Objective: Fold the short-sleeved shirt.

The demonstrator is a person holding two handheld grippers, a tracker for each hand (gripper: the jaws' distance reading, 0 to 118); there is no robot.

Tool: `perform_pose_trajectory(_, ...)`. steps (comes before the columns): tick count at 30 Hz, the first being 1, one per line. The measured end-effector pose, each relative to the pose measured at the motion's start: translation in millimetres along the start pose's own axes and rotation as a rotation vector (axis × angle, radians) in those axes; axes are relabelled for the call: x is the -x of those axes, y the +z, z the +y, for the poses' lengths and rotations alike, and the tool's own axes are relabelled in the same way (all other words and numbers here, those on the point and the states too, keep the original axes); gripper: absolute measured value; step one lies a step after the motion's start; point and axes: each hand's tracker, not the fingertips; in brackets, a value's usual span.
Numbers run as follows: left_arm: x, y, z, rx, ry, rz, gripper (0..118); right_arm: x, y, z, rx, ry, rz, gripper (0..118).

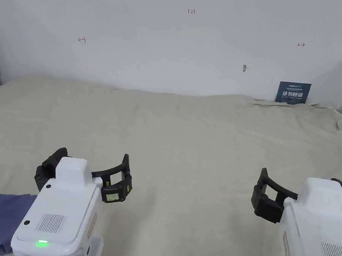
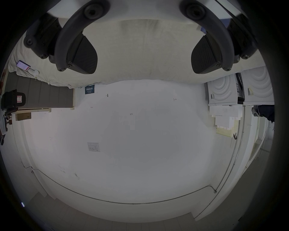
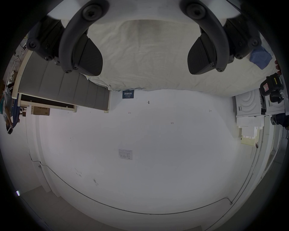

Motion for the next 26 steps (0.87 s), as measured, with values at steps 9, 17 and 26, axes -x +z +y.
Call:
perform_pose_trajectory(9, 0.1, 0.6, -0.1, 0.0, -0.007, -0.002, 118, -0.3, 0.6, 1.3, -0.003, 0.002, 0.001, 109)
perform_pose_trajectory(17, -1.1, 0.9, 0.1, -0.001, -0.01, -0.005, 118, -0.4, 0.3, 0.4, 0.002, 0.011, 0.007, 109)
perform_pose_trajectory(26, -2.5, -0.9, -1.8, 0.001, -0.016, -0.009, 118, -1.9, 0.2, 0.3, 0.002, 0.006, 0.008, 109)
